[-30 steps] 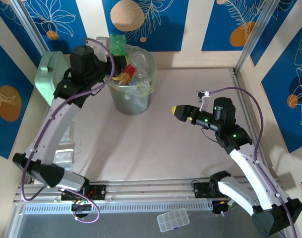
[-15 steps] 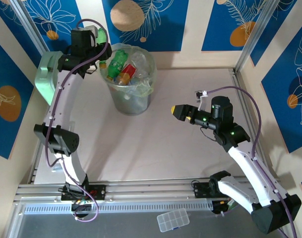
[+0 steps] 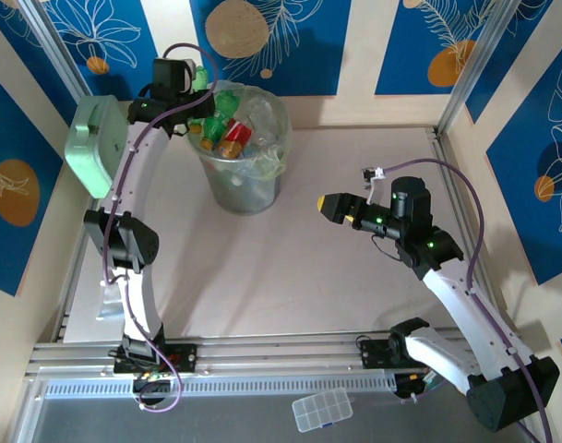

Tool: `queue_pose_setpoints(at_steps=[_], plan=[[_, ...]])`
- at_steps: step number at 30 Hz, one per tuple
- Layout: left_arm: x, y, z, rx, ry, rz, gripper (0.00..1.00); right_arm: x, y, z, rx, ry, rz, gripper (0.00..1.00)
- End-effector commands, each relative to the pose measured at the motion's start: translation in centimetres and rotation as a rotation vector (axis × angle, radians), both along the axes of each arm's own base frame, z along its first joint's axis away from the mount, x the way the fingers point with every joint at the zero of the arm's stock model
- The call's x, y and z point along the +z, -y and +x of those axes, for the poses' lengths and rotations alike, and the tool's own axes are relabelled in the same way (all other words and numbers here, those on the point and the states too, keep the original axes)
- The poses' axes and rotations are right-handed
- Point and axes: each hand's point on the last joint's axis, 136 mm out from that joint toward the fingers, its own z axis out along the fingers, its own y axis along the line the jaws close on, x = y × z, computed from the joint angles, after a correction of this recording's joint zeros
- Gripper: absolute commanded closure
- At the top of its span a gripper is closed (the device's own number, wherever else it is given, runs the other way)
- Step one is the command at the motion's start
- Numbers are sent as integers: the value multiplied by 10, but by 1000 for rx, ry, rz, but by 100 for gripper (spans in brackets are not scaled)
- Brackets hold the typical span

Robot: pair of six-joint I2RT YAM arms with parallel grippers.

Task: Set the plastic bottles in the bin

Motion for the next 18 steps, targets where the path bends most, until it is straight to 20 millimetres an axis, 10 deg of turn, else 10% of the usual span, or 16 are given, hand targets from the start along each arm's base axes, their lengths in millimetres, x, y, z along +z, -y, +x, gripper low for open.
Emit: queue_pose_setpoints(at_steps=[1,18], plan=[[3,1,-5,-36,0,16,38,11,-2,1,11,29,-1,13],[2,23,-22,-190,-13,-2,15,12,-5,2,21,33,-6,13]])
